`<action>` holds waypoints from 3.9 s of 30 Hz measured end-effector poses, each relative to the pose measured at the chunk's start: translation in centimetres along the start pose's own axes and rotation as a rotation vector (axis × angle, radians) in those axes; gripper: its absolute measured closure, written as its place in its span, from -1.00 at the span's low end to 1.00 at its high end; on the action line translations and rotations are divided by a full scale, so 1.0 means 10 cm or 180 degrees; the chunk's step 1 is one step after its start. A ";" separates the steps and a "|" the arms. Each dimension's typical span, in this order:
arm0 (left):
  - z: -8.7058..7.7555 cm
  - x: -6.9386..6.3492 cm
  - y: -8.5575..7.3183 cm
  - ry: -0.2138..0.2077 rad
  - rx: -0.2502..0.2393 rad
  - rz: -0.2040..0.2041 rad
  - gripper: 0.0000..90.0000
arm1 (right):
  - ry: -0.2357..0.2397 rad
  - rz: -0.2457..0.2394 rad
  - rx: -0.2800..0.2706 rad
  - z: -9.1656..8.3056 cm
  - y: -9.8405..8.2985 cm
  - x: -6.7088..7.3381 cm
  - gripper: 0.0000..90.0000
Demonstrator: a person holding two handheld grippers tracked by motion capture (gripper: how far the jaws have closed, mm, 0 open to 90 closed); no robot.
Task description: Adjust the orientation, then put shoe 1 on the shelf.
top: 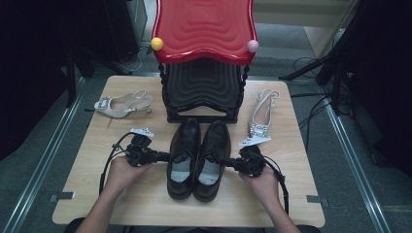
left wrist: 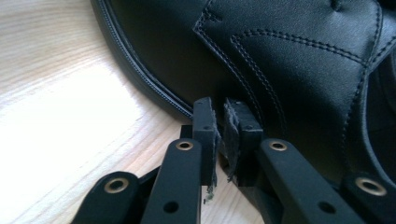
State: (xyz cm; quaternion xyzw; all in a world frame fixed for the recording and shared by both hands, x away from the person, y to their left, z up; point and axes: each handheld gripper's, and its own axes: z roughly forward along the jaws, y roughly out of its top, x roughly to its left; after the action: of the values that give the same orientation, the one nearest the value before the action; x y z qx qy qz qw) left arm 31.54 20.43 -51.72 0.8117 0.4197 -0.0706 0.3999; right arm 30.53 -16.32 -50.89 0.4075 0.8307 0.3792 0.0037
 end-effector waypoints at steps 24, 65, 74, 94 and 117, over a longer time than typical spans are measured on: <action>0.26 -0.35 -0.06 -0.0274 -0.0013 0.0195 1.00 | -0.0369 0.0117 -0.0103 -0.05 0.10 -0.22 1.00; -0.09 -0.18 -0.02 0.0188 -0.0170 0.0185 0.03 | 0.0001 0.0142 -0.0467 -0.51 0.18 -0.13 0.61; -0.12 -0.19 0.03 0.0201 -0.0180 0.0210 0.01 | 0.0125 -0.0012 -0.0410 -0.57 0.22 0.15 0.59; -0.06 -0.09 0.09 0.0160 -0.0275 0.0134 0.00 | 0.0263 -0.0054 0.0290 -0.16 0.33 0.53 0.37; -0.10 -0.08 0.08 0.0215 -0.0341 0.0145 0.00 | -0.0407 -0.0026 0.0874 0.31 0.48 0.67 0.46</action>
State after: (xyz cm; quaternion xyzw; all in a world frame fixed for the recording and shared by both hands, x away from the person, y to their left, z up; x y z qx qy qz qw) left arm 31.44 20.36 -50.25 0.8004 0.4176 -0.0115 0.4299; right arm 30.28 -7.96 -48.02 0.4241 0.8745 0.2354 0.0023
